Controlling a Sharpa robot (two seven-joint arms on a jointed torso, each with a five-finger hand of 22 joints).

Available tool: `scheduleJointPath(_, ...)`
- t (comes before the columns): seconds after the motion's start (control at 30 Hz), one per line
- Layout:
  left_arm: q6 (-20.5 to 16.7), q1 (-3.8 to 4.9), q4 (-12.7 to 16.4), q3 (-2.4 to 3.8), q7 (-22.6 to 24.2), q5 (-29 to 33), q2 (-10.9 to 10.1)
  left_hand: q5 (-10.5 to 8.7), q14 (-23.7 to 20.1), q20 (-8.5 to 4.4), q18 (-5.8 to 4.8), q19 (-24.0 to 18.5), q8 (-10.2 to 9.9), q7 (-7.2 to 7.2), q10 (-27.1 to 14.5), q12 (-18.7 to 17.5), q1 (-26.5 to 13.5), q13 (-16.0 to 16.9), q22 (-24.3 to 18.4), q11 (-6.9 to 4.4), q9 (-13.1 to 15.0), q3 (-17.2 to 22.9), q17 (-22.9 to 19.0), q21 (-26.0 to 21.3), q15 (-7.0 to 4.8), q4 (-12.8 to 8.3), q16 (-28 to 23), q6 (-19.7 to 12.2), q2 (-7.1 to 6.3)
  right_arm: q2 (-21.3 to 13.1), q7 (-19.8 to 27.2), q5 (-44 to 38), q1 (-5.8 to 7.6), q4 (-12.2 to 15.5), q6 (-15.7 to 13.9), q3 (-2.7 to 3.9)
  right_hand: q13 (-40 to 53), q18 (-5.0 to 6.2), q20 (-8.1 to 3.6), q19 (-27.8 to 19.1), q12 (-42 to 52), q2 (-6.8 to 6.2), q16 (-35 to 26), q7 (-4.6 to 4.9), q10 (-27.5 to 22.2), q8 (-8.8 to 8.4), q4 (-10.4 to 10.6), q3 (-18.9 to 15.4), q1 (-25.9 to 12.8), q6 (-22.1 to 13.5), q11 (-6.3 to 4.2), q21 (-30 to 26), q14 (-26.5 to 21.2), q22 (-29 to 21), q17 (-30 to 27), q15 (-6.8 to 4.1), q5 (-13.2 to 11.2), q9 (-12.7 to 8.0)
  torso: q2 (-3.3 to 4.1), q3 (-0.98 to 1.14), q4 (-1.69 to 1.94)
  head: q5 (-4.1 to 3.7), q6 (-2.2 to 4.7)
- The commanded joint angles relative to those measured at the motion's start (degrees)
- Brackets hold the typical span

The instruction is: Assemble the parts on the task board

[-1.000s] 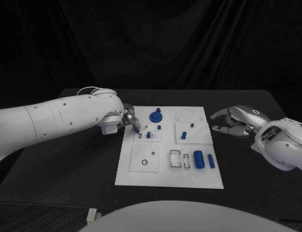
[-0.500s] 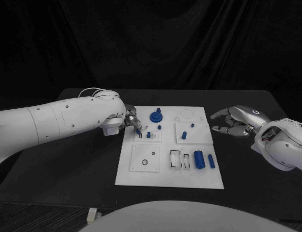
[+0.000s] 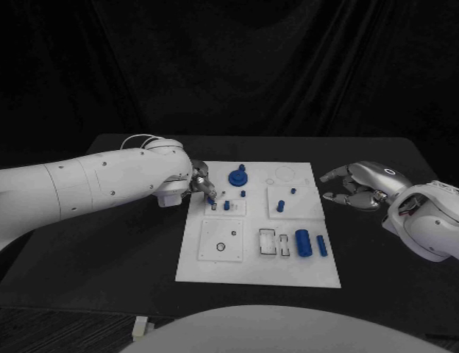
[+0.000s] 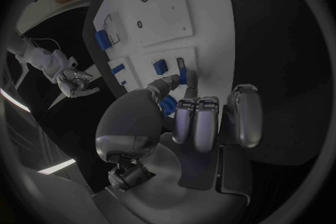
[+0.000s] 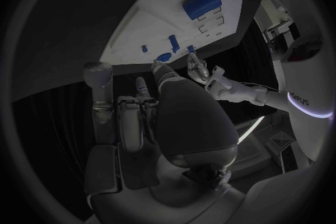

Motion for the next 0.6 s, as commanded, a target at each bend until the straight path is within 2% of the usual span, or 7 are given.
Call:
scheduleJointPath(0.03,-0.9,-0.11,0.2,0.04,1.1,-1.3,0.0,-0.23,5.8,-0.17,0.67,-0.3,-0.1,-0.29,6.1,0.2,-0.3,15.1,8.7,-0.24,0.1,0.3,15.1,-0.4,-0.24,-0.1,0.2,0.1,0.23,-0.1,-0.7,-0.1,-0.16,0.2,0.0,0.04,15.0,0.78,0.32,0.0,0.1,0.09,0.3,0.05,6.1,-0.11,-0.2,0.1,0.7,0.4,0.32,-0.3,6.1,5.0,15.1,0.38,0.4,-0.1,-0.02,0.03,-0.05,0.19,-0.01)
scheduleJointPath(0.2,-1.2,-0.19,0.5,0.04,1.5,-2.8,-0.2,-0.18,5.8,-0.17,0.66,-0.3,0.0,-0.31,6.1,0.2,-0.4,15.1,8.7,-0.25,0.1,0.2,15.1,-0.4,-0.24,0.0,0.2,0.2,0.15,-0.1,-0.7,-0.1,-0.17,0.2,0.1,0.04,15.0,0.78,0.32,0.0,0.1,0.11,0.3,0.05,6.1,-0.09,-0.2,0.1,0.7,0.4,0.32,-0.2,6.1,5.0,15.1,0.38,0.4,-0.1,-0.04,0.0,-0.13,0.36,-0.01)
scheduleJointPath(0.6,-1.2,-0.59,1.0,0.04,1.9,-3.4,-0.5,-0.14,5.8,-0.18,0.65,-0.3,0.0,-0.36,6.1,0.2,-0.6,15.1,8.8,-0.28,0.1,0.2,15.1,-0.4,-0.26,0.1,0.2,0.5,0.12,-0.1,-0.9,-0.1,-0.21,0.1,0.4,0.04,15.0,0.77,0.31,0.0,0.1,0.13,0.3,0.04,6.1,-0.06,-0.3,0.2,0.7,0.5,0.31,-0.2,6.1,5.0,15.1,0.37,0.5,-0.1,-0.02,-0.01,-0.08,0.34,-0.01)
